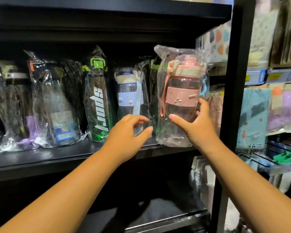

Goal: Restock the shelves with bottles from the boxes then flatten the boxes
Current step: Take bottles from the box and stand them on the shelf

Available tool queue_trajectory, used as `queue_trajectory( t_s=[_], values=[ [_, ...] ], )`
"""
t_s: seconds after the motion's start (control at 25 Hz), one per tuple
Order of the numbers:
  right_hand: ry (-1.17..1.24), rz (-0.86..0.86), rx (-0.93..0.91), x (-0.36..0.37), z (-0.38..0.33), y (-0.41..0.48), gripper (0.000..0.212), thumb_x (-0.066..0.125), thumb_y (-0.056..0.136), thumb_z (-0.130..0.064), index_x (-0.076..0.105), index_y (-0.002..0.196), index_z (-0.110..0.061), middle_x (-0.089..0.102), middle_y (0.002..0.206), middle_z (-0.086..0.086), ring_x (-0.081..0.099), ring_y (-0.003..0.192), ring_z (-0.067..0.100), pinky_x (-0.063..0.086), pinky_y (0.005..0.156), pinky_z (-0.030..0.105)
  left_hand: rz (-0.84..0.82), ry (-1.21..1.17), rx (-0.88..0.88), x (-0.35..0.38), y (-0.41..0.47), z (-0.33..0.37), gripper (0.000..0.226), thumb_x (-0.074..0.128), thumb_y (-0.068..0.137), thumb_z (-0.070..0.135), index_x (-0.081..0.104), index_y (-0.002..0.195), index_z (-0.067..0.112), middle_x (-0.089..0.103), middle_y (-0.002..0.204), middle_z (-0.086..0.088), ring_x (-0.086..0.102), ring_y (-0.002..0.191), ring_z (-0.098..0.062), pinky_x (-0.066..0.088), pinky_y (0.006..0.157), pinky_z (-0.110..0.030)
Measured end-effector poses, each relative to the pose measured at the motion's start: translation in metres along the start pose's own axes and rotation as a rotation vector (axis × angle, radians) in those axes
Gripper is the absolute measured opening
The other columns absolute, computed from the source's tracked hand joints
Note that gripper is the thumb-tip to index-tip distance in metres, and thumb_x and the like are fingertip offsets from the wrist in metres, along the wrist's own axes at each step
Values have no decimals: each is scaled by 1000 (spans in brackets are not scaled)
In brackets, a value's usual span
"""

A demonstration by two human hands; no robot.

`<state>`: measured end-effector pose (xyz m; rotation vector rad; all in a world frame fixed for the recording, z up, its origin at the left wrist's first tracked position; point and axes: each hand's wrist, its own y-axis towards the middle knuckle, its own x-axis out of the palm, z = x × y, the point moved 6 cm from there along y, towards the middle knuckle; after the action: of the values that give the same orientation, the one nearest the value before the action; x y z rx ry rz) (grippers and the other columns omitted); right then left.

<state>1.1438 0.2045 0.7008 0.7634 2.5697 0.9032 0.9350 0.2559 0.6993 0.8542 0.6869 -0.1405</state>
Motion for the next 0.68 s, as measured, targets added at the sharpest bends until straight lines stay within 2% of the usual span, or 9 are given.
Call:
queue_trajectory(
  t_s=[0.12, 0.24, 0.36, 0.44, 0.56, 0.68],
  values=[
    [-102, 32, 10, 4, 10, 3, 93, 84, 73, -39, 26, 145, -26, 47, 125, -12, 50, 114, 9, 40, 95, 26, -95, 315, 54, 7, -7, -24, 31, 56, 93, 50, 65, 116, 32, 60, 113, 8, 57, 110, -17, 48, 96, -37],
    [-81, 92, -16, 2, 8, -14, 95, 85, 69, -44, 27, 144, -29, 52, 129, -10, 56, 116, 12, 45, 96, 28, 7, 323, 117, 5, -26, -28, 34, 53, 90, 48, 67, 112, 27, 60, 110, 8, 57, 105, -19, 45, 94, -36],
    [-47, 160, -91, -5, -5, -48, 94, 86, 65, -43, 29, 139, -35, 52, 122, -27, 56, 110, -7, 43, 89, 9, 166, 275, 284, 12, -66, -20, 30, 57, 85, 37, 71, 106, 21, 61, 112, 5, 55, 107, -16, 30, 99, -24],
    [-24, 156, -114, -7, -6, -74, 90, 84, 63, -40, 27, 133, -44, 50, 116, -40, 53, 108, -16, 40, 84, 2, 180, 253, 317, 24, -90, -25, 27, 59, 84, 34, 71, 104, 20, 62, 114, 5, 55, 110, -16, 27, 102, -23],
    [-34, 64, -41, 1, 35, -112, 88, 83, 62, -37, 32, 133, -44, 50, 114, -46, 53, 110, -15, 41, 84, 3, 85, 244, 272, 56, -120, -52, 28, 58, 84, 35, 70, 107, 21, 62, 113, 6, 56, 109, -18, 31, 99, -27],
    [-94, 6, 112, 11, 94, -150, 91, 83, 61, -42, 31, 135, -48, 52, 126, -30, 54, 115, -7, 45, 89, 11, -62, 266, 144, 90, -143, -89, 33, 54, 86, 39, 67, 110, 21, 62, 114, 6, 58, 106, -20, 42, 92, -33]
  ],
)
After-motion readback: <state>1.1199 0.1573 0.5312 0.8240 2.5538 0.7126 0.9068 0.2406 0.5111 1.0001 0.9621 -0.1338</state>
